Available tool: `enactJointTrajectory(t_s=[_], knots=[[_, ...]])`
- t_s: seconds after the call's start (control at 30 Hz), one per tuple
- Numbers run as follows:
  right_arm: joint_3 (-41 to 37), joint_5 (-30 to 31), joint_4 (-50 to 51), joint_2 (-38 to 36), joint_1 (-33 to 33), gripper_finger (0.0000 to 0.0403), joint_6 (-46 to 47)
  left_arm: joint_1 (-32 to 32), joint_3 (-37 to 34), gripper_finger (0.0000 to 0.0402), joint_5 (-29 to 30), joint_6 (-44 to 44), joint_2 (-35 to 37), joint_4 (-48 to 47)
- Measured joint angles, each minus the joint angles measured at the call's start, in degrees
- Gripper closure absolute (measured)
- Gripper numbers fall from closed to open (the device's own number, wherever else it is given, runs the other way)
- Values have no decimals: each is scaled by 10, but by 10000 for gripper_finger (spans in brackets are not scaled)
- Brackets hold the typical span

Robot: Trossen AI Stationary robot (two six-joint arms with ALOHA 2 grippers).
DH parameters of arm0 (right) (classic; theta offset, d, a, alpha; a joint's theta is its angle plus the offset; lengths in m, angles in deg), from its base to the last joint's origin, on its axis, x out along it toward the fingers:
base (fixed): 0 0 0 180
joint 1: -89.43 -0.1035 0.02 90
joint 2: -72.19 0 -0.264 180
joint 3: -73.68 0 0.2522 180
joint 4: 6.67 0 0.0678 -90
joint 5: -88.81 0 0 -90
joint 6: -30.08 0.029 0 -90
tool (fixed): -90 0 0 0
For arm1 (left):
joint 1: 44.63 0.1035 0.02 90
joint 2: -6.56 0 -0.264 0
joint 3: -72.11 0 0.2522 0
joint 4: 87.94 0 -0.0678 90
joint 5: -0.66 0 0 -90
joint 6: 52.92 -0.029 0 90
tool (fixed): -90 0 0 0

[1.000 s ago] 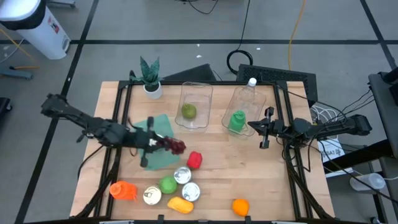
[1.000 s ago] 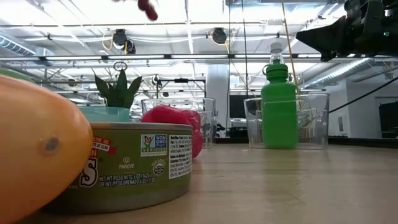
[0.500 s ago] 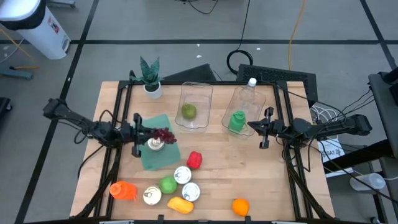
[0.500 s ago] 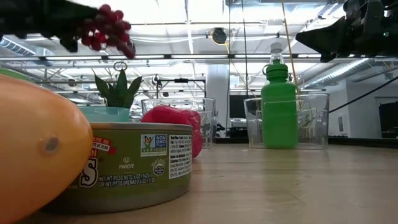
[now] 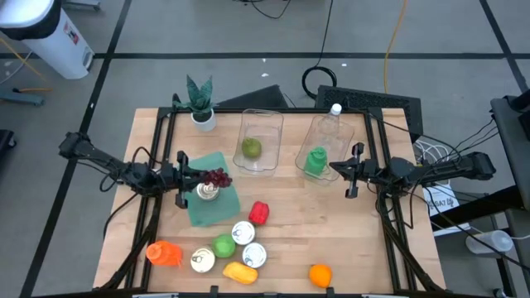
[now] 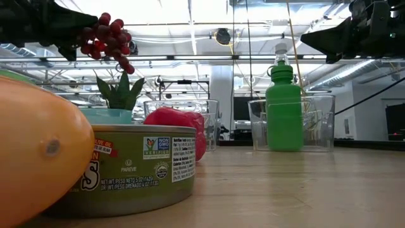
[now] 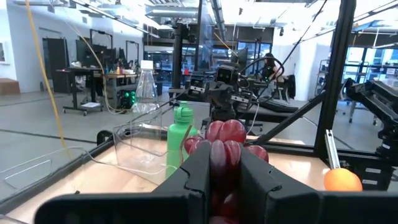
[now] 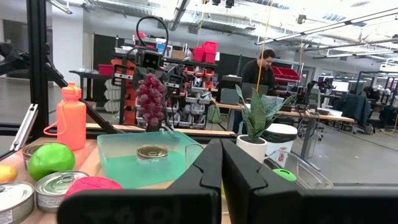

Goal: Pick & Place Food Item
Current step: Put the grapes into the left transparent bin

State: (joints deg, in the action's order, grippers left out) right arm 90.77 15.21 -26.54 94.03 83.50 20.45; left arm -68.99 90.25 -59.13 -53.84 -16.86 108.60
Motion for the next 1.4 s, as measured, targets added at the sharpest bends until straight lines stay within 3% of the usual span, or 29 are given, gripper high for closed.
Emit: enactJointTrajectory(t_s=[0.4, 0.63, 0.8, 1.13, 1.4], knots=[[0, 0, 0, 0, 0, 403, 0, 0, 0, 350, -1, 20, -1, -1], [0, 0, -16, 0, 0, 403, 0, 40, 33, 350, -20, 135, -31, 5], [0, 0, -19, 6, 0, 403, 2, 75, 116, 350, -25, 135, -138, -12], [0, 0, -32, 25, 0, 403, 0, 217, 380, 350, -36, 138, -405, -164], [0, 0, -33, 30, 0, 403, -1, 320, 485, 350, -89, 202, -585, -258]])
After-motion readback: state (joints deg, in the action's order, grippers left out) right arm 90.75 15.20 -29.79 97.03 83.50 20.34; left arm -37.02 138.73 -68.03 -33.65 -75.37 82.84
